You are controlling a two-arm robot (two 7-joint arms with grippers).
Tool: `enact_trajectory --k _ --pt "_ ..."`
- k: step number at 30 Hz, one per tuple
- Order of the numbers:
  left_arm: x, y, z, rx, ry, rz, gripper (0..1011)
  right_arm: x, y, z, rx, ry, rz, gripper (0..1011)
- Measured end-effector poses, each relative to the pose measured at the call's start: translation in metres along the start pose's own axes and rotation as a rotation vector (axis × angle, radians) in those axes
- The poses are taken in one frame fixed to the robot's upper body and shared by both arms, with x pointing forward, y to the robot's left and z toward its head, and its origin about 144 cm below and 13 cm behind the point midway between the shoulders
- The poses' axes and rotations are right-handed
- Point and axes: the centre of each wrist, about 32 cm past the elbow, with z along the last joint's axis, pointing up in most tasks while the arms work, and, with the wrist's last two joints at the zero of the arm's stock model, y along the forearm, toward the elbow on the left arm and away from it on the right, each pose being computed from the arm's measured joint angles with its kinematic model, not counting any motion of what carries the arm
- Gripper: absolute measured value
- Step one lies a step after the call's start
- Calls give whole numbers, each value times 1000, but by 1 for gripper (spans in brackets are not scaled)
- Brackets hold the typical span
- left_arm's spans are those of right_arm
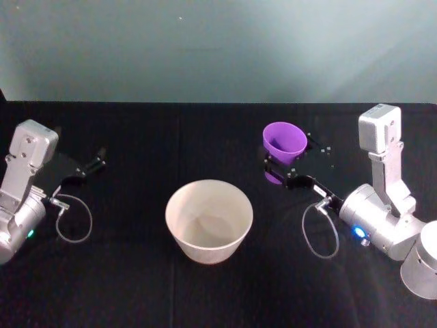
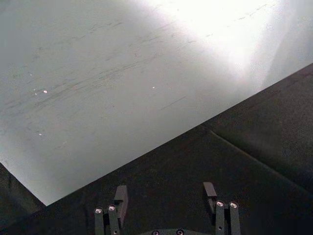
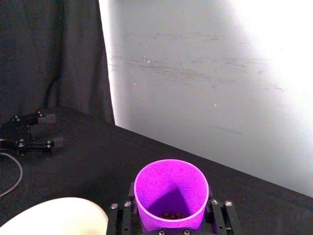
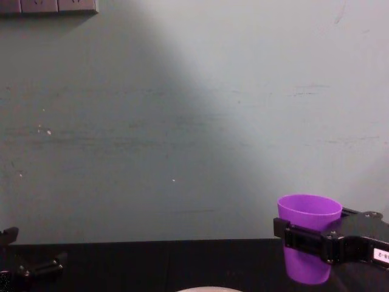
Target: Pick up the cup and pour the mung beans from the cup into the bowl.
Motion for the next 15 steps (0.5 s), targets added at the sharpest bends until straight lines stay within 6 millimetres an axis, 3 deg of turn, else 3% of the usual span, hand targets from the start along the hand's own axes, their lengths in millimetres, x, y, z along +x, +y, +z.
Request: enact_trajectory --k 15 --pt "0 0 0 0 0 0 1000 0 0 0 0 0 0 735"
